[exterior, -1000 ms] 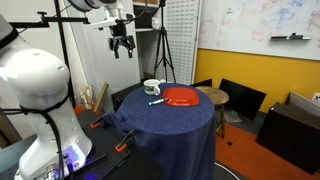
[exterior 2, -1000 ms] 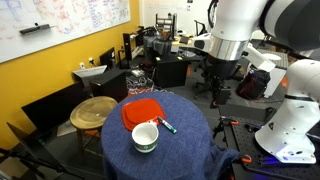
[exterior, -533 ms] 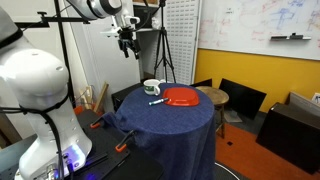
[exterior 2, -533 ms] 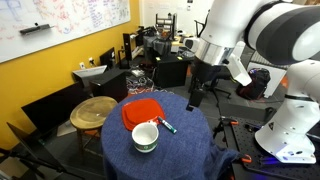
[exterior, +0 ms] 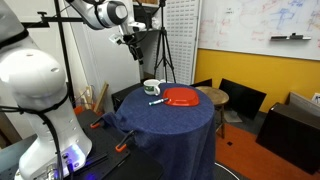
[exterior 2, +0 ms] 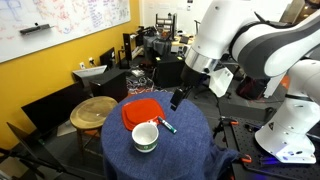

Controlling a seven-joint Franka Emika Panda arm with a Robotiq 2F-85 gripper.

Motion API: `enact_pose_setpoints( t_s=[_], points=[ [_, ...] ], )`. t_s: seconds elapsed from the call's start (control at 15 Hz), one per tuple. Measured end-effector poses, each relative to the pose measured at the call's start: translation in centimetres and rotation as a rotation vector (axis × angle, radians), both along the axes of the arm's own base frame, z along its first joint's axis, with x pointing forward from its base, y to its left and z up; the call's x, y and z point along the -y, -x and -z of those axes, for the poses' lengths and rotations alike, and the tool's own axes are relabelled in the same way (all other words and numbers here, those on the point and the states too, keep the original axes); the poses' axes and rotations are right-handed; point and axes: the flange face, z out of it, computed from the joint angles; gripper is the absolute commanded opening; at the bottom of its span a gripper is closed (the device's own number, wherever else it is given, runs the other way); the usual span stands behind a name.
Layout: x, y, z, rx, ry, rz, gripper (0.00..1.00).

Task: Place the green marker inside the mug

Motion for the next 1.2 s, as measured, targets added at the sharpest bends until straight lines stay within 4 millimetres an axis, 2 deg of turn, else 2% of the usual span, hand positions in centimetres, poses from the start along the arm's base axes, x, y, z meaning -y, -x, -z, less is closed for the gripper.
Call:
enact_pose_setpoints(
  t_s=[0.47,1.2],
  points=[
    [1.9,-1.0,3.3,-0.017,0.025,0.171,1.00],
    [5.9,-3.3,10.2,0.032,0.012,0.123,1.00]
  ],
)
